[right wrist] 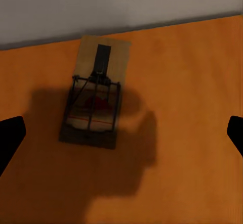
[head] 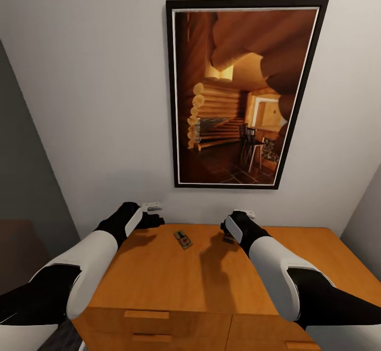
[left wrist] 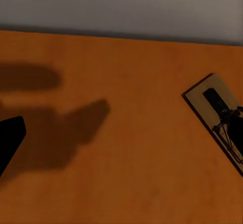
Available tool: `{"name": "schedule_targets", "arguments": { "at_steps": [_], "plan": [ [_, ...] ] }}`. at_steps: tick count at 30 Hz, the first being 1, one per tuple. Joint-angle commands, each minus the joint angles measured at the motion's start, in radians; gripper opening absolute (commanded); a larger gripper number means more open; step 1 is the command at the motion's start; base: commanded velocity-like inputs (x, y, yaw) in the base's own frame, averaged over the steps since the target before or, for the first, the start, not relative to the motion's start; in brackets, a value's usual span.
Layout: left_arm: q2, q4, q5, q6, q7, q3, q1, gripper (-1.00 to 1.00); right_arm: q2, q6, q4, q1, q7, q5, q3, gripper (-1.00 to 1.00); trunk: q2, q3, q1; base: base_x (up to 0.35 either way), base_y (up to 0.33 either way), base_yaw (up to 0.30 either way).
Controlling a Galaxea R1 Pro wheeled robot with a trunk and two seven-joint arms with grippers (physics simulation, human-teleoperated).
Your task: Take the four mousetraps from the cabinet in the bathroom and place them on the bathroom floor. Make sure all four end up on the same floor surface, and ensure that at least two of them are either under or directly next to the same bathroom sink.
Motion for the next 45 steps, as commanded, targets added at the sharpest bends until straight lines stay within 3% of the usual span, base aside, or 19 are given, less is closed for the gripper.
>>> {"name": "schedule_targets", "arguments": {
  "at_steps": [1, 17, 45],
  "plan": [
    [0.001, -0.001, 0.006, 0.004, 0.001, -0.006, -0.001, 1.00, 0.001, 0.002, -0.002, -0.001, -0.007, -0.008, -0.002, 1.00, -0.002, -0.002, 0.001, 0.017, 0.000, 0.000],
    [0.001, -0.002, 0.003, 0.004, 0.001, -0.008, -0.001, 1.00, 0.001, 0.001, -0.002, -0.001, -0.007, -0.007, -0.002, 1.00, -0.002, -0.002, 0.001, 0.163, 0.000, 0.000],
    [0.000, 0.004, 0.003, 0.007, 0.002, -0.007, -0.001, 1.00, 0.001, -0.001, 0.003, 0.000, -0.006, -0.013, -0.001, 1.00, -0.002, -0.002, 0.001, 0.009, 0.000, 0.000]
  ]
}}
